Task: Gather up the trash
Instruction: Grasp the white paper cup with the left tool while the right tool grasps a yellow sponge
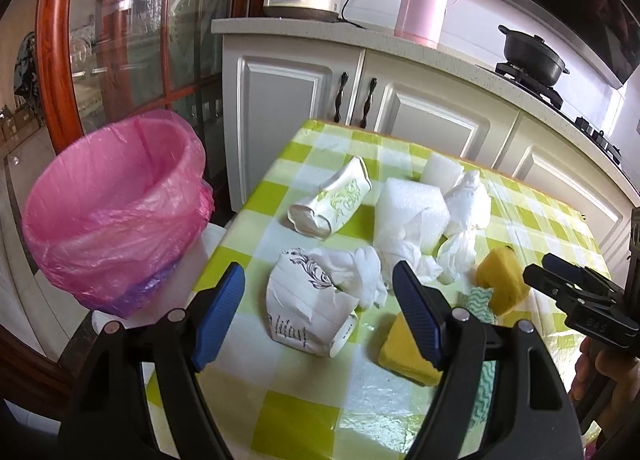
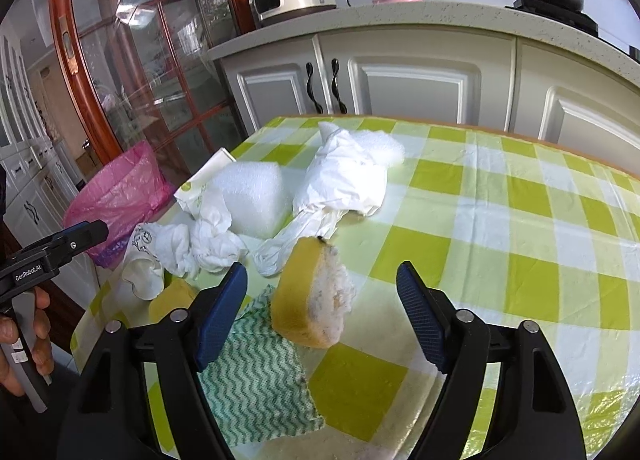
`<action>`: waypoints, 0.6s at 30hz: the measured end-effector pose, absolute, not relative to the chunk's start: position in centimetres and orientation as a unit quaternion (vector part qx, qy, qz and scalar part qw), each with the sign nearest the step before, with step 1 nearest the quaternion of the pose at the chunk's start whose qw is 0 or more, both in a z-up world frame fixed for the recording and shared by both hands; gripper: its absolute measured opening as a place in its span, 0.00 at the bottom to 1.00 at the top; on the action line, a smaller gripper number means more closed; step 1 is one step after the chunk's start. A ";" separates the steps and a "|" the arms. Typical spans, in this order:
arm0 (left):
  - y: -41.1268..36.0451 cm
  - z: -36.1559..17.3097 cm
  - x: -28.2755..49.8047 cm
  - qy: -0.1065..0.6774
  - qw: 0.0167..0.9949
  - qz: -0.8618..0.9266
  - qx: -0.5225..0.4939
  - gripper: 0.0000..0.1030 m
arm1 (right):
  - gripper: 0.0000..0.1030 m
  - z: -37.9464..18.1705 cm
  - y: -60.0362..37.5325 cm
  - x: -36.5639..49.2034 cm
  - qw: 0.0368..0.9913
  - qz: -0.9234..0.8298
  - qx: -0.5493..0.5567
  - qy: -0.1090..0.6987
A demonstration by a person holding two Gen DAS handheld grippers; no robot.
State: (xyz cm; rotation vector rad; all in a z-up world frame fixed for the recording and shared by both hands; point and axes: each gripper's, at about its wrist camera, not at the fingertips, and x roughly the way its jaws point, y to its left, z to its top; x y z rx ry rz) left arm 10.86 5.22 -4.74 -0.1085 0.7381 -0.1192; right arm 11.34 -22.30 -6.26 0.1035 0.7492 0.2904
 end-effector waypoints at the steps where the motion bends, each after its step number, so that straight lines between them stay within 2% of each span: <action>1: 5.2 -4.9 11.0 0.362 0.929 -0.059 -0.054 0.72 | 0.68 -6.4 -22.2 11.5 0.918 0.141 0.049 0.367; 6: 5.1 -6.3 11.7 0.380 0.920 -0.068 -0.059 0.72 | 0.64 -7.0 -21.5 12.2 0.912 0.142 0.045 0.382; 11: 5.0 -7.4 12.6 0.395 0.913 -0.075 -0.064 0.72 | 0.56 -7.6 -20.9 12.8 0.905 0.148 0.039 0.396; 18: 4.8 -8.5 13.4 0.409 0.906 -0.083 -0.062 0.79 | 0.44 -8.1 -20.5 13.2 0.900 0.151 0.035 0.407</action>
